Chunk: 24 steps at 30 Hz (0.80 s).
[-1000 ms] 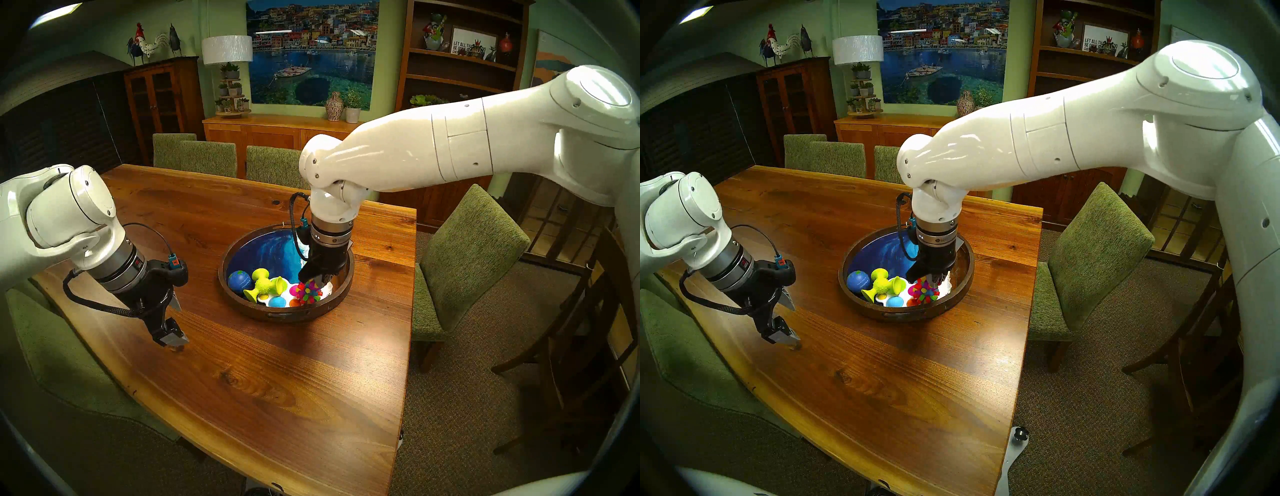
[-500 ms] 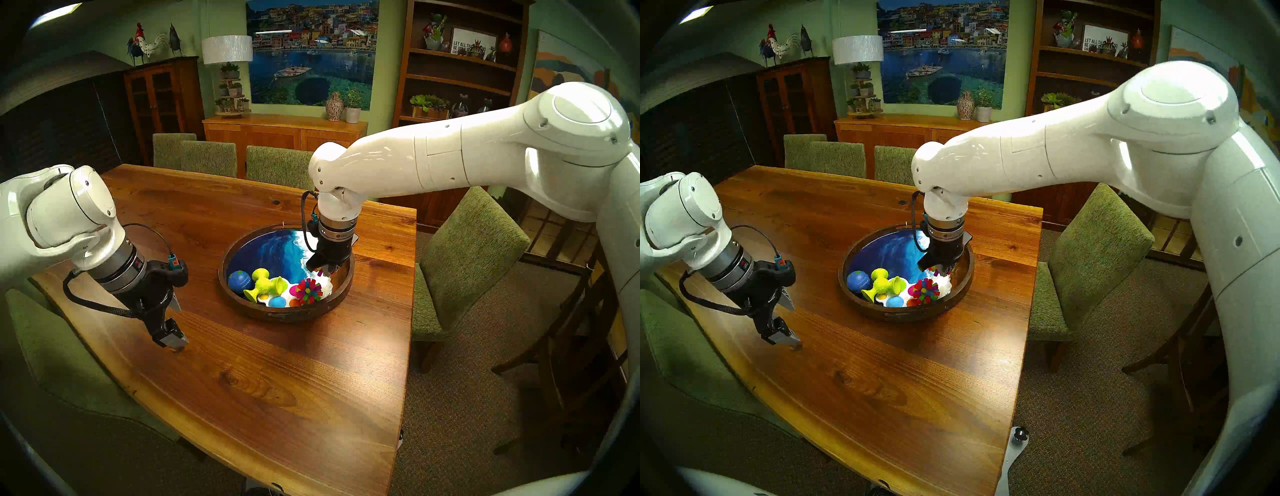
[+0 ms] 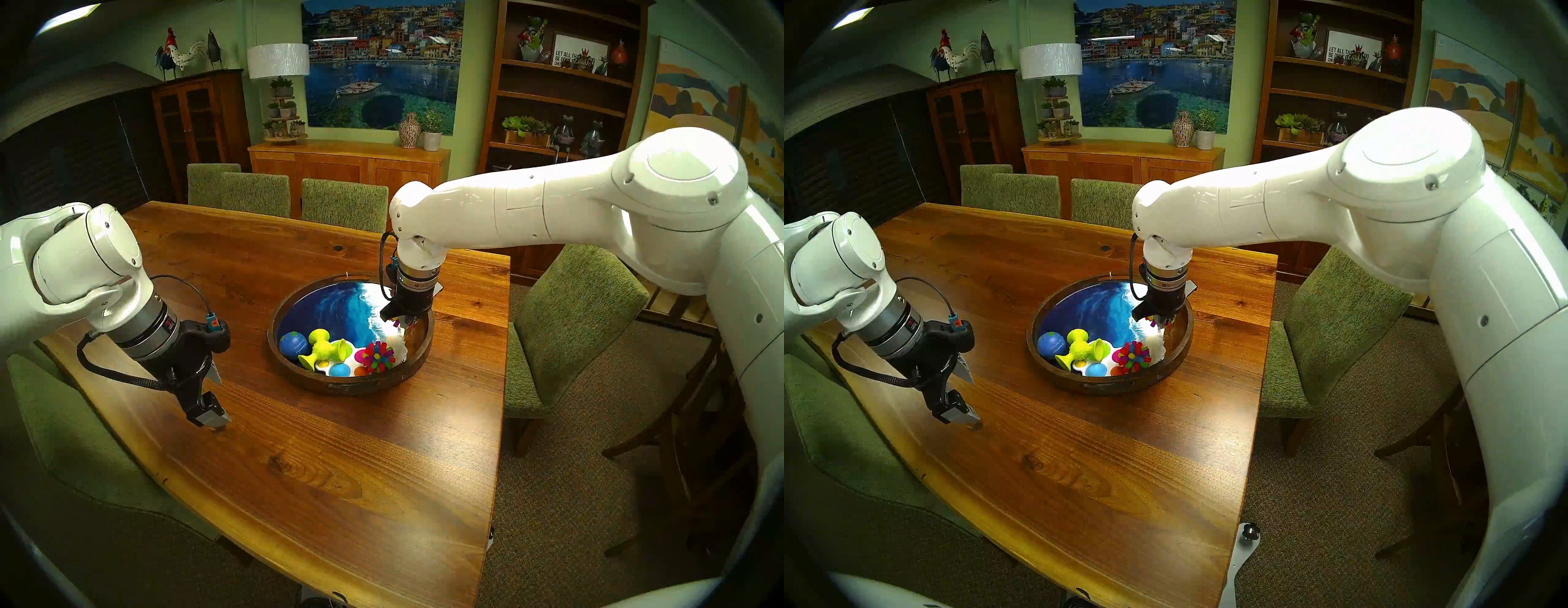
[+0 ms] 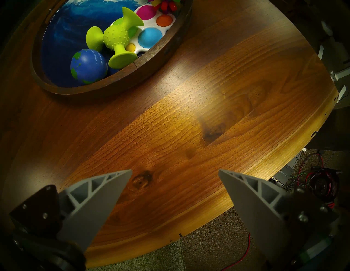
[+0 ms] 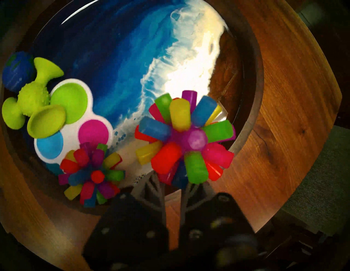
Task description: Put toys in center tray
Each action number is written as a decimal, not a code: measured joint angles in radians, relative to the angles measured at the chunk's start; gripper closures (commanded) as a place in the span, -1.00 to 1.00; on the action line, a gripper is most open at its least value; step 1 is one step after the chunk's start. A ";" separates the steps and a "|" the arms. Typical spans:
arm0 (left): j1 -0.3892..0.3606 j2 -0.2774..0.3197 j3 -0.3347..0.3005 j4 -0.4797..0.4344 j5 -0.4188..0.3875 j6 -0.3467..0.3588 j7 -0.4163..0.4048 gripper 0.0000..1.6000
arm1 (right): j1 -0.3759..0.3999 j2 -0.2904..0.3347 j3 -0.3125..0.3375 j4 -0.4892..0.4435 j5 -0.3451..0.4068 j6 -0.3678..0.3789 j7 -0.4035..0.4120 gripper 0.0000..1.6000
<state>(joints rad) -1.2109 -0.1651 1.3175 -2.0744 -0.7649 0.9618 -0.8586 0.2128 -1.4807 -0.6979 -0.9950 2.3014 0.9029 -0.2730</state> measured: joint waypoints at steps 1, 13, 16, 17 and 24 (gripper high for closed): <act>0.000 0.000 0.000 0.000 0.000 0.000 0.000 -1.00 | -0.011 -0.007 0.000 0.017 -0.002 -0.002 0.005 1.00; -0.002 -0.005 0.003 0.001 -0.006 0.000 0.000 -1.00 | -0.113 -0.083 -0.001 0.194 -0.030 0.002 0.072 -1.00; -0.005 -0.006 0.005 0.001 -0.008 0.000 0.000 -1.00 | -0.128 -0.104 -0.003 0.252 -0.046 0.029 0.104 -1.00; -0.005 -0.007 0.005 0.001 -0.008 0.000 0.000 -1.00 | -0.130 -0.107 -0.003 0.261 -0.049 0.033 0.109 -1.00; -0.010 -0.010 0.009 0.001 -0.011 0.000 0.000 -1.00 | -0.134 -0.134 -0.013 0.351 -0.083 0.056 0.175 -1.00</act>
<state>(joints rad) -1.2212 -0.1754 1.3262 -2.0732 -0.7759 0.9619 -0.8590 0.0784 -1.6145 -0.7114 -0.6442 2.2187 0.9587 -0.0984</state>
